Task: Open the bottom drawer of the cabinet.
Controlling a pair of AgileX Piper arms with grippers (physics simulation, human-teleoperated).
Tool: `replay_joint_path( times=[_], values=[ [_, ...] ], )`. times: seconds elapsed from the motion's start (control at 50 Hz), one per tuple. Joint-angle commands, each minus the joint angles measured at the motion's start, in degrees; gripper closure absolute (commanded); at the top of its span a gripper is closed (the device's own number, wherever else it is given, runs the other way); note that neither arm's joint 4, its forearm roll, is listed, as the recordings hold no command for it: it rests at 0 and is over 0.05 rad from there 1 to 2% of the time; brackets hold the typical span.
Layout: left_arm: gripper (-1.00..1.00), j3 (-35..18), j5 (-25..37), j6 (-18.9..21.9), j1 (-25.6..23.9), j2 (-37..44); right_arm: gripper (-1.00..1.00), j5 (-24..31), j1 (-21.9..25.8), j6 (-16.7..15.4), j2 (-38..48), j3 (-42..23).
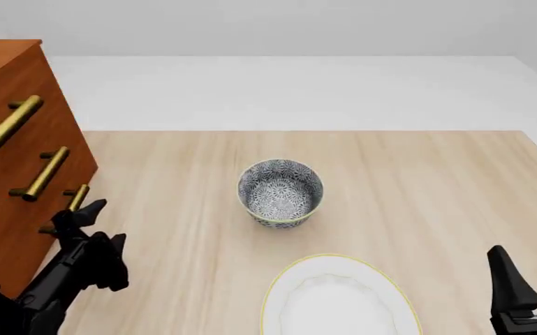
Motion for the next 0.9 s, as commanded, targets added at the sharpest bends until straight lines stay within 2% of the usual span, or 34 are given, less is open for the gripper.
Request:
replay_joint_path(
  times=[0.02, 0.32, 0.9],
  values=[
    [-1.00, -1.5, 0.0, -0.3, 0.9, 2.7, -1.00, 0.0, 0.0, 0.0, 0.0, 0.0],
    [-1.00, -3.3, 0.0, 0.1, 2.5, 6.4, -1.00, 0.0, 0.0, 0.0, 0.0, 0.0],
    [-1.00, -3.7, 0.0, 1.7, 6.1, 7.1, -1.00, 0.0, 0.0, 0.0, 0.0, 0.0]
  ],
)
